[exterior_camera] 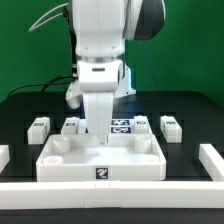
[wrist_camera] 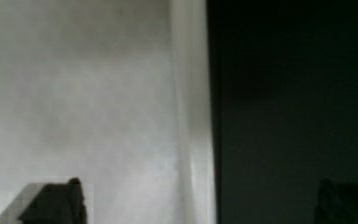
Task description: Assemble desk
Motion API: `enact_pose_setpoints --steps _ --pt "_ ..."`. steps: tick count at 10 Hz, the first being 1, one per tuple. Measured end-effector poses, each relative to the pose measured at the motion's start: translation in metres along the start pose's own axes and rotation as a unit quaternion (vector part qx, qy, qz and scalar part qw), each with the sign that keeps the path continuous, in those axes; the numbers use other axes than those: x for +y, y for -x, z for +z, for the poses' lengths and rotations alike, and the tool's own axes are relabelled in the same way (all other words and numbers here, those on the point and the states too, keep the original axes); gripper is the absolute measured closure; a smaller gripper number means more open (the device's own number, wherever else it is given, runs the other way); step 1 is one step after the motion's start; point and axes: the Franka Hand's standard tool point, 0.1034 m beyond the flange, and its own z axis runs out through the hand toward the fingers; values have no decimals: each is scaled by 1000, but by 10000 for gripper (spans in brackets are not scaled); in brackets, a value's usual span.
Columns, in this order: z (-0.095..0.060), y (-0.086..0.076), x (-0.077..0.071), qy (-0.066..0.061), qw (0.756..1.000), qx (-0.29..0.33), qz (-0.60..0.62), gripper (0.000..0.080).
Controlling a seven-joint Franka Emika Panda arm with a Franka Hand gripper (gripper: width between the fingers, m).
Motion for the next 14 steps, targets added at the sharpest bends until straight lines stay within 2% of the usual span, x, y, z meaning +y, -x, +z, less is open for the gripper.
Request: enact_pose_setpoints --steps 2,3,4,6,7,8,9,10,11,14 --pt "11 -8 0 3 1000 4 -2 150" --pt "11 -7 2 10 1000 5 -2 150" --pt "11 -7 2 10 1000 5 -2 150" --pt "12 -7 2 10 1000 5 -2 403" --pt "12 -7 2 9 1000 5 -2 403" --pt "12 -7 2 9 1000 5 -2 584" --pt "12 -7 2 9 1000 5 -2 714" --pt "11 -7 3 13 1000 5 -2 714" --pt "10 -7 4 13 1000 5 -2 737" --pt "10 -7 4 14 1000 5 -2 737"
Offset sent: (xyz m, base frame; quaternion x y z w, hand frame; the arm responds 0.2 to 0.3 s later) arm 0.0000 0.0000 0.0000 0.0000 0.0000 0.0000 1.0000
